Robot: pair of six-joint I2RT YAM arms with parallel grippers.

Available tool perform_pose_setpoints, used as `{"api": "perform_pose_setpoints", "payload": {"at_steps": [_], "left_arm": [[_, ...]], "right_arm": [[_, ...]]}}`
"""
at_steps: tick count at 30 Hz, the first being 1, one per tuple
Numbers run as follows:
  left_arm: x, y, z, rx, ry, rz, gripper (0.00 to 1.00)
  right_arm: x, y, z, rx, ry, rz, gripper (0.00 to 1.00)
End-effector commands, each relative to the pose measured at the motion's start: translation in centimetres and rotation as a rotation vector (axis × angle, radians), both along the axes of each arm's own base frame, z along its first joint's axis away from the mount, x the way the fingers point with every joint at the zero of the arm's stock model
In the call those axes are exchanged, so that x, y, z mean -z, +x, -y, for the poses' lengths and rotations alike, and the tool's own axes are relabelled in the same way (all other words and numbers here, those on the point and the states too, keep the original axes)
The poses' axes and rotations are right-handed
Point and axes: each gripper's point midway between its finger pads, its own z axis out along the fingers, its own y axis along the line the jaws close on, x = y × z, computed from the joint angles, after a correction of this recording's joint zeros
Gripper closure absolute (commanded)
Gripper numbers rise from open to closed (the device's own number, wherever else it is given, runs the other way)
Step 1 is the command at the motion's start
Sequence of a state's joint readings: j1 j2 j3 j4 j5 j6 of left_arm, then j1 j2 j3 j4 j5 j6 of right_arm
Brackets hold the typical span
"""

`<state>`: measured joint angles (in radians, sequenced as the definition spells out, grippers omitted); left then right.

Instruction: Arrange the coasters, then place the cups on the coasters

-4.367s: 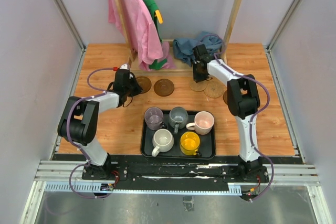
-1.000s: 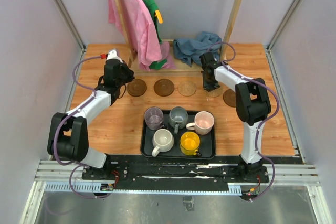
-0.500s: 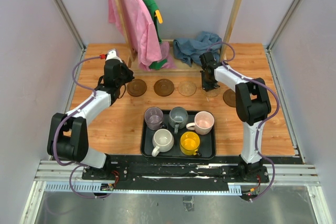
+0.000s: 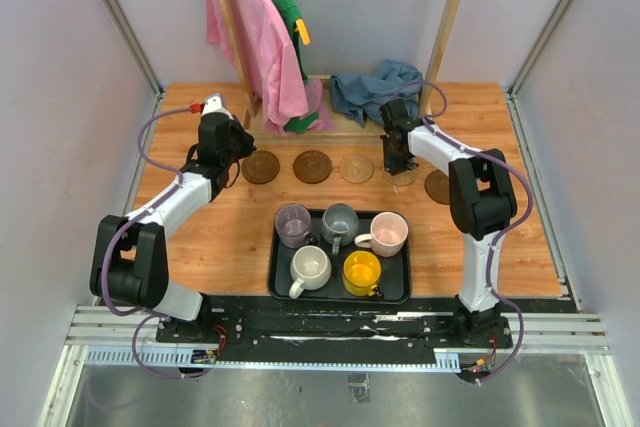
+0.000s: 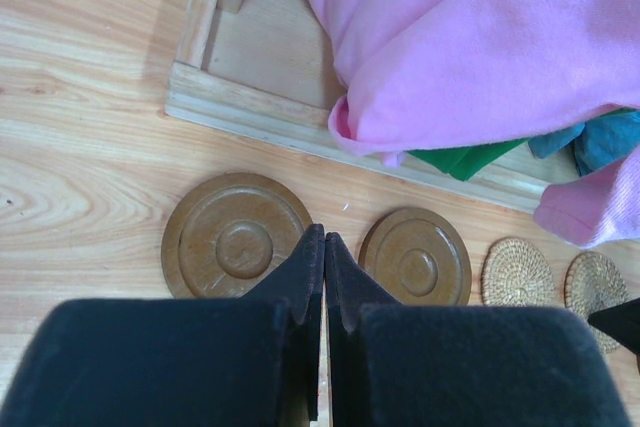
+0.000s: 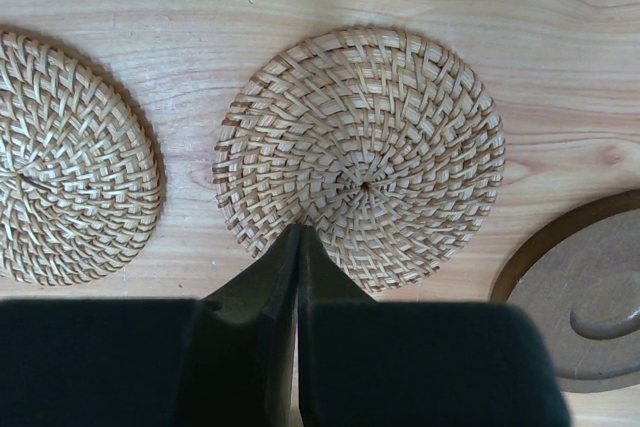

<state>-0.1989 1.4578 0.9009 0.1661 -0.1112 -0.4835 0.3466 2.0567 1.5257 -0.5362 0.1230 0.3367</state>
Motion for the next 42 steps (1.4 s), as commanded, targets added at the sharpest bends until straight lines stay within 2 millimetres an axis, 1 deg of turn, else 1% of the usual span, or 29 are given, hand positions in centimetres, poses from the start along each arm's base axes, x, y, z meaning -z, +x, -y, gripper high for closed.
{"api": "perform_pose_setpoints", "payload": {"at_steps": [1,5,9,11,13,15,17,24,27,30,34,42], "left_arm": [[0.9,-0.1,-0.3,-0.013,-0.003,-0.023,0.99],[0.9,-0.2,-0.3,-0.013,-0.004,-0.023,0.99],[0.7,-0.1,-0.3,-0.011,-0.003,-0.02,0.99],[0.8,0.0,-0.2,-0.009,-0.006,-0.023,0.99],[0.7,0.0,-0.1,-0.004,-0.01,-0.021,0.99],[0.8,-0.1,0.0,0.002,-0.014,-0.023,0.99],[0.8,-0.1,0.2,0.011,-0.019,-0.024,0.99],[0.9,-0.6,1.1,0.066,-0.032,-0.018,0.99],[1.2,-0.7,1.0,0.067,-0.028,-0.022,0.99],[1.5,-0.8,1.0,0.067,-0.03,-0.028,0.99],[2.1,-0.9,1.1,0.071,-0.032,-0.042,0.99],[2.8,-1.1,1.1,0.069,-0.028,-0.057,1.0]], "right_arm": [[-1.6,-0.6,-0.6,-0.023,0.006,0.015,0.98],[-2.6,-0.3,-1.0,-0.03,0.018,0.036,0.98],[-3.3,-0.2,-0.9,-0.029,0.01,0.05,0.98],[-4.8,-0.1,-0.8,-0.026,0.015,0.084,0.98],[-5.6,-0.1,-0.2,-0.009,-0.002,0.106,0.98],[-6.0,-0.3,0.9,0.022,-0.029,0.121,0.98],[-6.0,-0.5,2.3,0.067,-0.042,0.119,0.98],[-4.3,-2.7,8.4,0.232,-0.053,0.061,0.98],[-3.8,-3.6,10.4,0.275,-0.066,0.05,0.98],[-3.4,-4.3,11.8,0.31,-0.08,0.038,0.98],[-2.6,-4.6,13.2,0.347,-0.087,0.022,0.98],[-1.0,-4.7,14.8,0.402,-0.096,-0.018,0.98]]}}
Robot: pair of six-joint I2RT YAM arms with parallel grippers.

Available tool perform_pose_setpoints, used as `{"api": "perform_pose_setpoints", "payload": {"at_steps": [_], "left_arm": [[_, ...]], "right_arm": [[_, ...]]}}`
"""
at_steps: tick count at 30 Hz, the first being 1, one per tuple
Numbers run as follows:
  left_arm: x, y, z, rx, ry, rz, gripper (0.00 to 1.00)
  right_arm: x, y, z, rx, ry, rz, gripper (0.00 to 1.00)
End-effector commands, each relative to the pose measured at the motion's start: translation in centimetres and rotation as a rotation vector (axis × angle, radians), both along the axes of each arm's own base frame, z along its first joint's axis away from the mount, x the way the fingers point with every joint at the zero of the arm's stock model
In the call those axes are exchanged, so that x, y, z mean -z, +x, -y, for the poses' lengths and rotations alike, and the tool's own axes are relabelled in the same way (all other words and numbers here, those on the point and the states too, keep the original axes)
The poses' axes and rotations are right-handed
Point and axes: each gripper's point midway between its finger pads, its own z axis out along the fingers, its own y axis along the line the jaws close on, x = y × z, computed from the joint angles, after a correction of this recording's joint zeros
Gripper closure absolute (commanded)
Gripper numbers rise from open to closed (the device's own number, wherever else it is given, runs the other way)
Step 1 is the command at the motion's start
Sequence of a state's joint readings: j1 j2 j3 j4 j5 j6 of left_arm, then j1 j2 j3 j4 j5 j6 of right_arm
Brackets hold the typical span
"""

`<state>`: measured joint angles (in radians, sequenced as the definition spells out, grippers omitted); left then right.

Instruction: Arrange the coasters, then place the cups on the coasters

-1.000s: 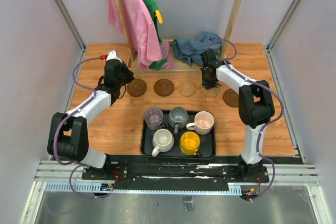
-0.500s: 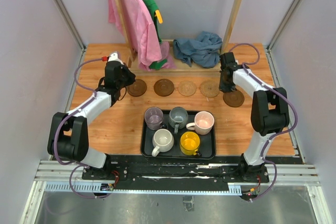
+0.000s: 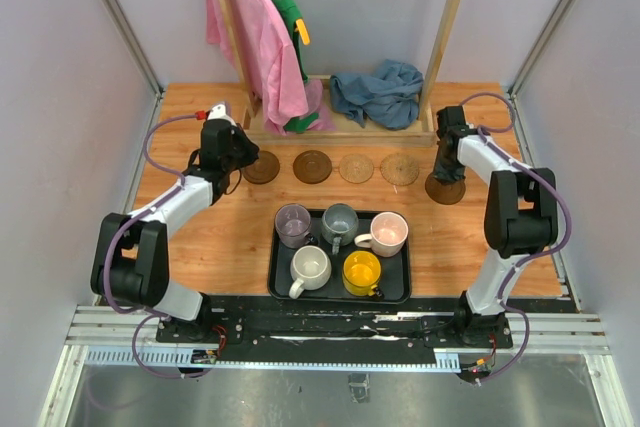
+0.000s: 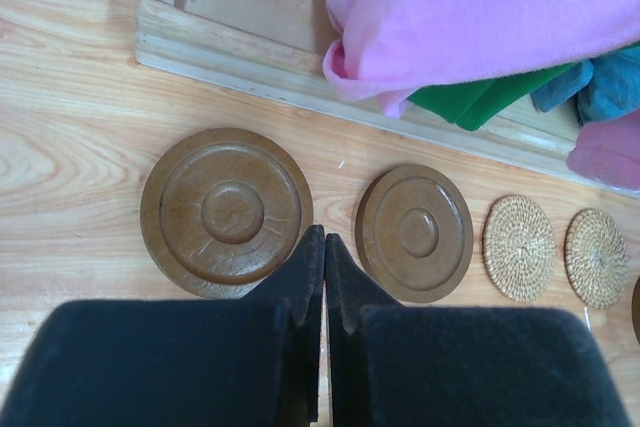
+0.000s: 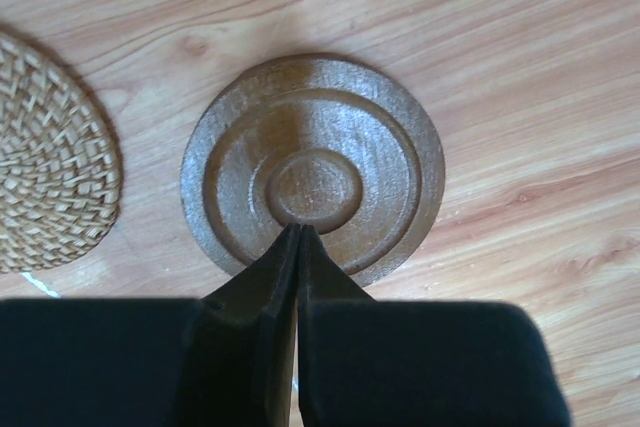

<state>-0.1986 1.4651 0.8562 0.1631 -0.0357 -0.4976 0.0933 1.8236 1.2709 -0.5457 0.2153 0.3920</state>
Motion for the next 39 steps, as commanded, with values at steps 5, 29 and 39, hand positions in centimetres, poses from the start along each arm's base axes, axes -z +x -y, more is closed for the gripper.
{"api": "perform_pose_setpoints", "payload": {"at_steps": [5,29,39], "left_arm": [[0.8,0.3,0.0,0.008,0.003,-0.006,0.99],[1.6,0.2,-0.5,-0.019,0.019,-0.03,1.0],[2.0,0.3,-0.6,-0.02,0.025,-0.04,0.99]], "right_arm": [[1.6,-0.2,2.5,0.09,-0.02,-0.031,0.99],[4.2,4.1,2.8,0.07,0.007,-0.058,0.99],[4.4,5.5,2.7,0.056,0.018,-0.051,0.99]]}}
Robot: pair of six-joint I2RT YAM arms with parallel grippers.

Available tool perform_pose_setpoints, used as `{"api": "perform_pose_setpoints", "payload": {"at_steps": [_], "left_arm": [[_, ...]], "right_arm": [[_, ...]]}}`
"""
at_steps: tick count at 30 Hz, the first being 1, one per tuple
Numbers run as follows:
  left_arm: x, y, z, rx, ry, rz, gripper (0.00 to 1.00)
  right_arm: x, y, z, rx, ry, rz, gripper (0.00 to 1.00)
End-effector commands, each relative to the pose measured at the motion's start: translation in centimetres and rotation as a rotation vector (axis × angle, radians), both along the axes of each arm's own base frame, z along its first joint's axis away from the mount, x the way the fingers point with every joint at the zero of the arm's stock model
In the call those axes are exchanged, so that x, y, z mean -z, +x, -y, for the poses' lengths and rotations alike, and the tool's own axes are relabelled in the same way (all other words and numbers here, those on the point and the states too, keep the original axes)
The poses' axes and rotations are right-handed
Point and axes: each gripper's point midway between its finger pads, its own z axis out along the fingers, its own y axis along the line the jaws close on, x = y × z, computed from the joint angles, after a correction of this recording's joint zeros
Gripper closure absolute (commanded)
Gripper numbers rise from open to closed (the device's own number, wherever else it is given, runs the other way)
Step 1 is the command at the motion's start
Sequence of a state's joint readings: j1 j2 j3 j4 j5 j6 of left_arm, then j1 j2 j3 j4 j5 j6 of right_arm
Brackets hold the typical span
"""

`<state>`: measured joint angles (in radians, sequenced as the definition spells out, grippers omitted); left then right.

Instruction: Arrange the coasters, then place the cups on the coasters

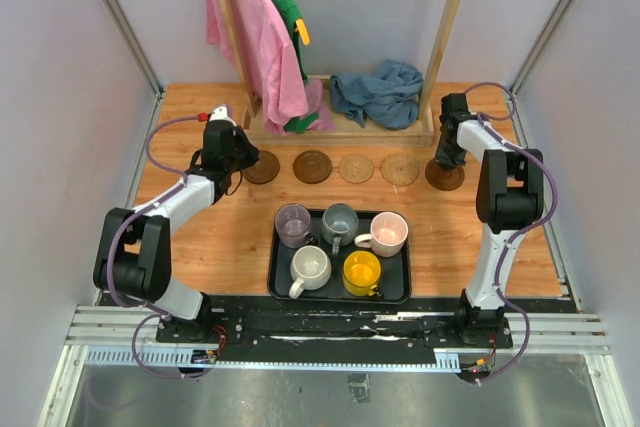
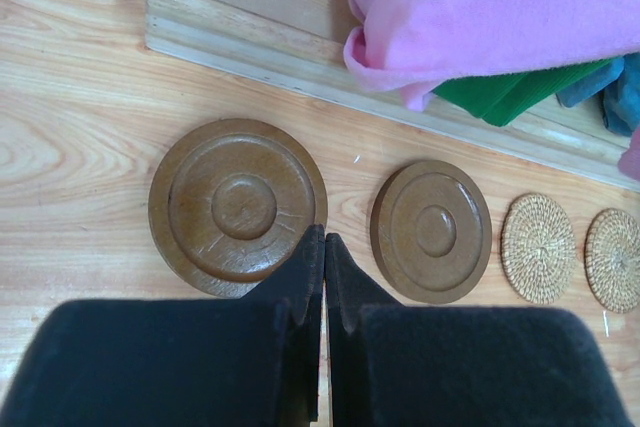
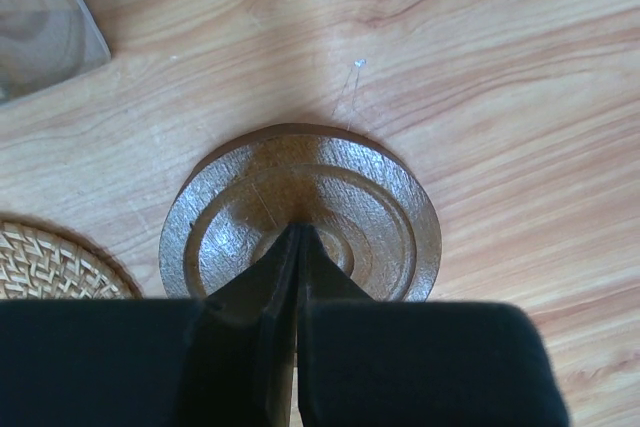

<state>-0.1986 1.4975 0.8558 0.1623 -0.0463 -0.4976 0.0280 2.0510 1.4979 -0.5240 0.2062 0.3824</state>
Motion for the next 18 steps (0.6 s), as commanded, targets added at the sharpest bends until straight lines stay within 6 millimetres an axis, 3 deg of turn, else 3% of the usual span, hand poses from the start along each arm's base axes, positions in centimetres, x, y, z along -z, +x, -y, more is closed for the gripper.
{"api": "perform_pose_setpoints", "payload": {"at_steps": [1,18], "left_arm": [[0.66,0.16,-0.42,-0.01,0.015,-0.01,0.99],[0.9,0.43,-0.4,-0.011,0.018,-0.016,0.99]], "right_arm": [[2.39,-0.52,0.46,0.001,0.014,-0.072,0.99],[1.9,-0.72,-0.41,-0.028,0.052,-0.06,0.99]]}}
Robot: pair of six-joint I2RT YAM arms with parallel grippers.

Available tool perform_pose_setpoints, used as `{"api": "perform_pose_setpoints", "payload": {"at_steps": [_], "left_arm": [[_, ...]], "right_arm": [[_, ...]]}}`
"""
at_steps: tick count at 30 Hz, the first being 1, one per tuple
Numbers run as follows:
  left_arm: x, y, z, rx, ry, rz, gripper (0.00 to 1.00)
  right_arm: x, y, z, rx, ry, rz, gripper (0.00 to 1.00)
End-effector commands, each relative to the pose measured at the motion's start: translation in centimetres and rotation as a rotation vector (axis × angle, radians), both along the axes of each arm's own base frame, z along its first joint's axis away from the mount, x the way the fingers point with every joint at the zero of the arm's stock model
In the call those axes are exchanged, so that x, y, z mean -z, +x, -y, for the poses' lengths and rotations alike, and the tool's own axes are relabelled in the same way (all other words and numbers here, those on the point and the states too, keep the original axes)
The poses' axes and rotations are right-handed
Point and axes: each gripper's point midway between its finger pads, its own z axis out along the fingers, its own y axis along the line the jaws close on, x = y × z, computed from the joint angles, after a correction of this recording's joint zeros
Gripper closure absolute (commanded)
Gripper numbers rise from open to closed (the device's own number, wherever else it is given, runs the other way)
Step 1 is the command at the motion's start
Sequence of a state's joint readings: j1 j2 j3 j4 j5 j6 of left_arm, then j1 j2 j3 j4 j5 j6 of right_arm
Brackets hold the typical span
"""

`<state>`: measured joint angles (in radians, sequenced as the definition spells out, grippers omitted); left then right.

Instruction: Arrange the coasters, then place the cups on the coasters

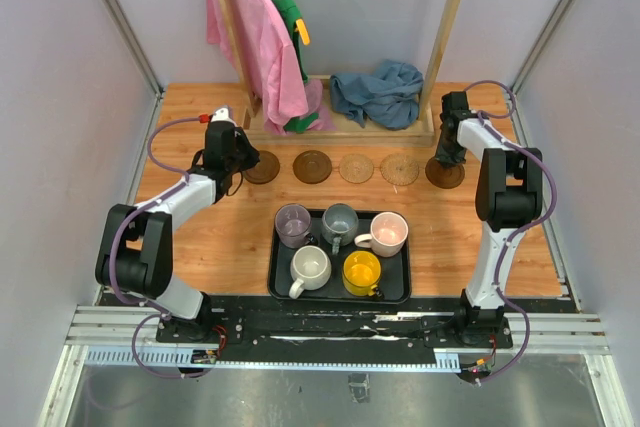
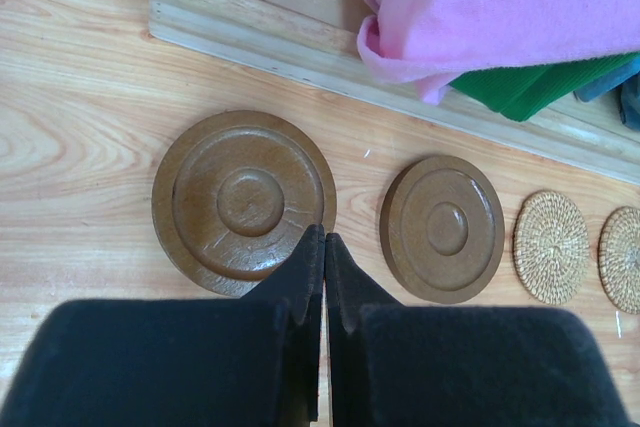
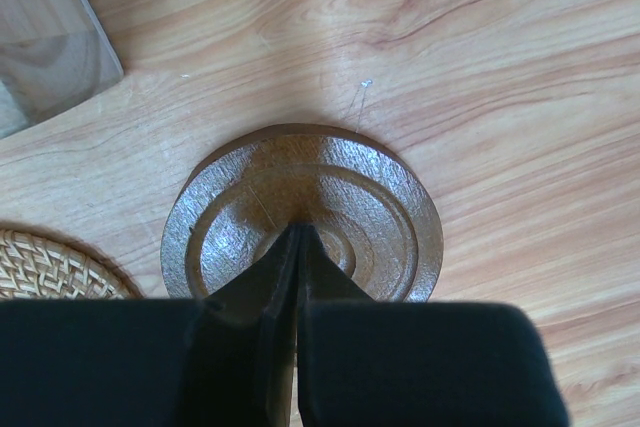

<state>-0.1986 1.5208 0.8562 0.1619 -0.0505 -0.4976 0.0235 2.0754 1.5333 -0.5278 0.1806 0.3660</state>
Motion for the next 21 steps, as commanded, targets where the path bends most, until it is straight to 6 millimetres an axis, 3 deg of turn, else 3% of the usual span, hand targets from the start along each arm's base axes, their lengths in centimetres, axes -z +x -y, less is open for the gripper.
{"api": "perform_pose_setpoints", "payload": {"at_steps": [1,8,11,21], "left_arm": [[0.0,0.4,-0.3,-0.007,0.012,0.005,0.99],[0.1,0.3,-0.6,-0.014,0.022,0.007,1.0],[0.1,0.4,-0.5,-0.012,0.021,0.01,1.0],[-0.3,1.2,0.0,0.016,0.019,0.058,1.0]], "right_arm": [[1.6,-1.5,-0.2,-0.011,0.034,-0.058,0.99],[-2.3,-0.9,-0.8,-0.041,0.03,0.027,0.98],[-5.2,-0.6,-1.4,-0.062,0.032,0.094,0.98],[-11.2,-1.1,-2.9,-0.116,0.042,0.253,0.96]]}}
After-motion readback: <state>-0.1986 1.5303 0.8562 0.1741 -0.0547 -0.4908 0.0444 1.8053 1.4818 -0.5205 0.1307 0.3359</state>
